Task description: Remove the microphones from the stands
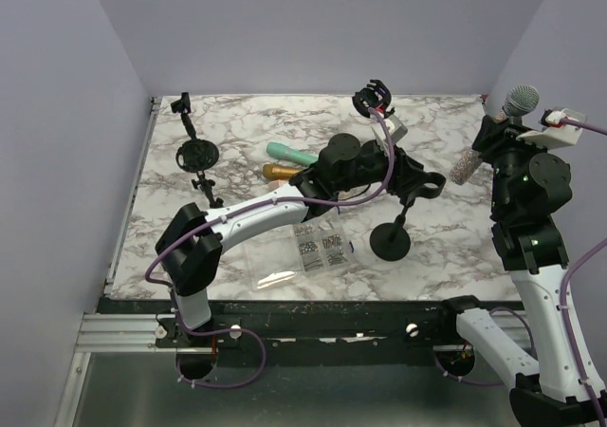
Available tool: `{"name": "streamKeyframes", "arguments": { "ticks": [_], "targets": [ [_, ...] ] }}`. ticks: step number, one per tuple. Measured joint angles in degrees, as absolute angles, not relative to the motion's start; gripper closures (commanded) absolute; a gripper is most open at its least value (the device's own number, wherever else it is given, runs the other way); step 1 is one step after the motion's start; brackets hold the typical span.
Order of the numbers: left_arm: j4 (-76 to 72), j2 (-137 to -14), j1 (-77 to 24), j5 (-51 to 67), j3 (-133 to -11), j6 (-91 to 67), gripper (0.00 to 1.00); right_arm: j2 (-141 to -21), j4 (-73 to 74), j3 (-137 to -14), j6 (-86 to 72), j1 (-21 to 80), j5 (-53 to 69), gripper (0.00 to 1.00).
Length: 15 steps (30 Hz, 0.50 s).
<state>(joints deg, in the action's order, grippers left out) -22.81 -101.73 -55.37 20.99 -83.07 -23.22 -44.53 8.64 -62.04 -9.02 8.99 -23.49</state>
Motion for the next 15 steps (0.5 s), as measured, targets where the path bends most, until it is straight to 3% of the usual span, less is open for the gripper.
{"name": "streamKeyframes", "arguments": {
  "ticks": [15],
  "targets": [
    [-22.9, -106.8, -55.8, 21.0, -79.4, -24.5, 0.62, -45.5, 8.6, -62.0, -9.0, 9.0, -23.1, 0.99]
  ]
}}
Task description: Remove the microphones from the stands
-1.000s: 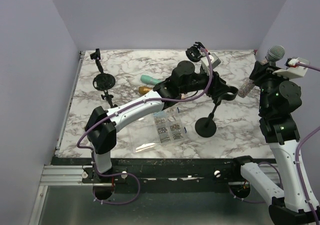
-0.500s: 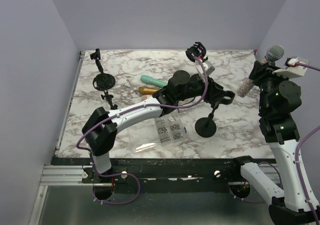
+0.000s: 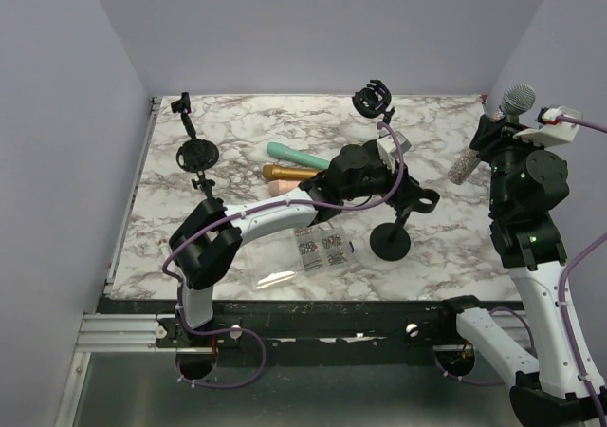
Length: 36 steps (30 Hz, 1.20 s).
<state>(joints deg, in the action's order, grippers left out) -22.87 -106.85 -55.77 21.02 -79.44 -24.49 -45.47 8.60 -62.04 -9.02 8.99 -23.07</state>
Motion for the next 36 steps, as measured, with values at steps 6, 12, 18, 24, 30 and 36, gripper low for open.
{"name": "streamKeyframes", "arguments": {
  "ticks": [6, 12, 18, 24, 30, 36],
  "targets": [
    [-22.2, -106.8, -55.7, 20.9, -79.6, -24.7, 0.39, -45.5, 8.6, -62.0, -9.0, 9.0, -23.1, 0.99],
    [-16.5, -106.7, -55.2, 20.4, -82.3, -24.2, 0.27, -45.5, 8.6, -62.0, -9.0, 9.0, -23.1, 1.0],
    [-6.2, -105.4, -53.4, 21.6, -86.6, -23.2, 0.22, -45.5, 7.6, -61.2, -8.7, 9.0, -23.1, 0.99],
    [2.3, -98.8, -50.5, 24.8, -94.2, -20.5, 0.2, -45.4, 6.9, -60.5, -7.4, 9.0, -23.2, 0.99],
    [8.2, -81.3, -47.9, 24.1, -94.4, -12.2, 0.18, -45.8, 6.0, -59.7, -6.2, 9.0, -23.2, 0.99],
    [10.7, -61.0, -47.6, 15.7, -80.6, -0.7, 0.04, -46.9, 5.8, -59.7, -5.7, 9.0, -22.5, 0.99]
  ]
}}
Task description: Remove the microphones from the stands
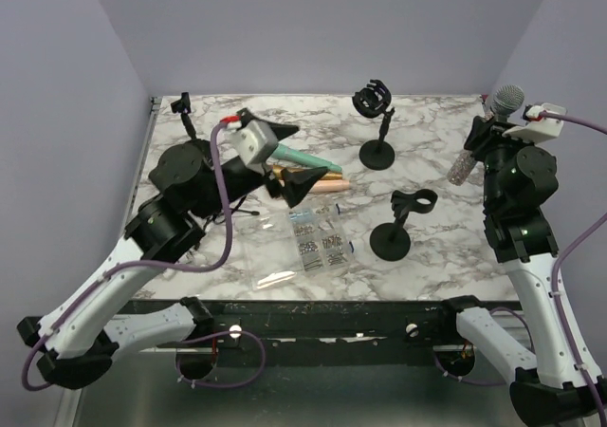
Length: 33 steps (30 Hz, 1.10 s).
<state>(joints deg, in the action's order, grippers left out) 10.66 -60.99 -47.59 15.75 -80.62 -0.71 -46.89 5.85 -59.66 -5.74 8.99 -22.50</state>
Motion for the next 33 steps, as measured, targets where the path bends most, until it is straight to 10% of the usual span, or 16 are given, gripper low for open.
{"name": "streamKeyframes", "arguments": {
  "ticks": [13, 33],
  "targets": [
    [-0.6, -30.3, -45.7, -12.0, -40.1, 19.0, 0.02, -55.1, 6.2, -66.0, -3.9, 9.0, -13.7, 0.99],
    [-4.5, -25.1, -45.7, -15.1, -38.9, 19.9, 0.02, -86.1, 5.7, -93.0, 4.0, 31.0, -3.8, 0.99]
  ]
}}
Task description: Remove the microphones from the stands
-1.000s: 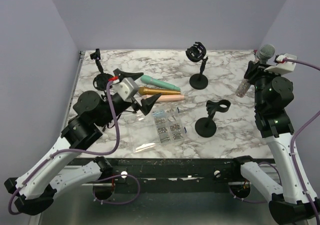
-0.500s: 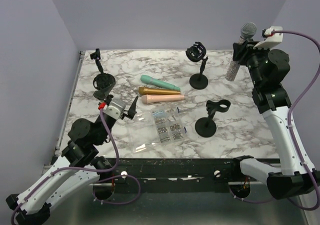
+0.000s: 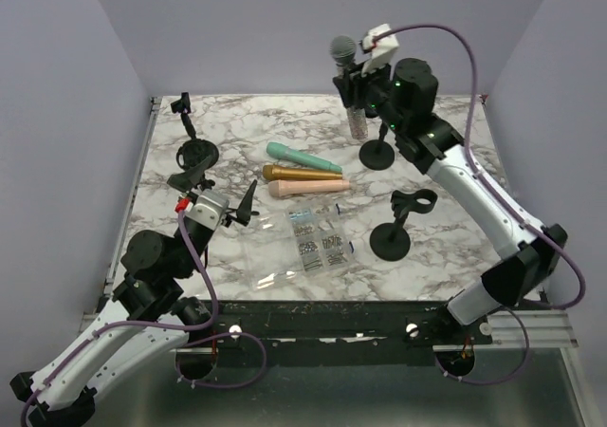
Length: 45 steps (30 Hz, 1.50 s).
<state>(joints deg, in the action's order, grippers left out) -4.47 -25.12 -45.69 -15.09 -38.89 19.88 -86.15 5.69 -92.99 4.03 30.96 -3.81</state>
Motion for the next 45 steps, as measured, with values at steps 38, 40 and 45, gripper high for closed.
{"name": "streamKeyframes", "arguments": {
  "ticks": [38, 40, 45],
  "targets": [
    [-7.4, -30.8, -42.7, -18.5, -37.8, 22.5, 0.02, -136.9, 0.3, -113.3, 40.9, 37.5, -10.7, 0.93],
    [-7.4, -31.1, -42.7, -18.5, -37.8, 22.5, 0.02, -136.9, 0.3, -113.3, 40.3, 36.9, -9.8, 0.93],
    [-7.5, -31.6, -42.6, -18.4, -37.8, 22.5, 0.02, -137.6, 0.3, -113.3, 39.4, 36.0, -7.7, 0.93]
  ]
}}
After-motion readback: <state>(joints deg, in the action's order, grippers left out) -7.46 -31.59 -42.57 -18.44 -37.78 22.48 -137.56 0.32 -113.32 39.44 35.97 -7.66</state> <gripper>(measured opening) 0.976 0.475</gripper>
